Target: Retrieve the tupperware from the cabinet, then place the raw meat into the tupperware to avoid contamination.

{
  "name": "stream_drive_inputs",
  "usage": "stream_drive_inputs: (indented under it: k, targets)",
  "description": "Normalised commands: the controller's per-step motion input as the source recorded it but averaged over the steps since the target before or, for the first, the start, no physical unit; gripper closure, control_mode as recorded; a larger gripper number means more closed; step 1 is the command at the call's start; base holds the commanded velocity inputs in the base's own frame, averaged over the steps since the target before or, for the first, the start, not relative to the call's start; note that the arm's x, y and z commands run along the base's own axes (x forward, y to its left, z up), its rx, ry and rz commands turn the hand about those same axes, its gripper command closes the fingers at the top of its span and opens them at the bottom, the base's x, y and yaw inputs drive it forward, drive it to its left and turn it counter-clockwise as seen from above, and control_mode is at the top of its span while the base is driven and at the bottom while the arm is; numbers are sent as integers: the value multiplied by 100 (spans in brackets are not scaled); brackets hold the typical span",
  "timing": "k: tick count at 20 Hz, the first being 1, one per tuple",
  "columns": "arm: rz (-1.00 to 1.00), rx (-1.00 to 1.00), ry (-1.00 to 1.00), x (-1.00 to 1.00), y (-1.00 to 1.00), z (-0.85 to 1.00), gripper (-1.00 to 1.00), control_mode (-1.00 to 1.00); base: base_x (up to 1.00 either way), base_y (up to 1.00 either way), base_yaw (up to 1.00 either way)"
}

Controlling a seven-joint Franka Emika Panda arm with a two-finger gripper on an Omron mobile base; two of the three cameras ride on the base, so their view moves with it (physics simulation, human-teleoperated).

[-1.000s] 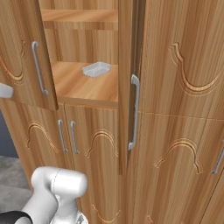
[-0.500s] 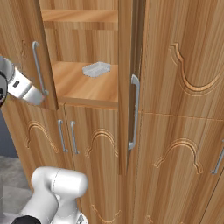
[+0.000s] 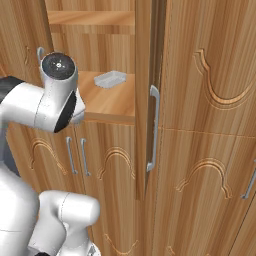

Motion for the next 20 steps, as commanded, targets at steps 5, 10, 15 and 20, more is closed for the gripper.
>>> stream_drive_inputs:
  k: [5,10,15,20]
  targets:
    - [4,8,5,35,-11,-2,-100,-100,0,0,0]
    - [6,10,11,25,-8,-12,-100,-100,0,0,0]
    - [2,14,16,52,-15,-3,-100,-100,0,0,0]
    - [0,8,11,46,9,-6,-100,-100,0,0,0]
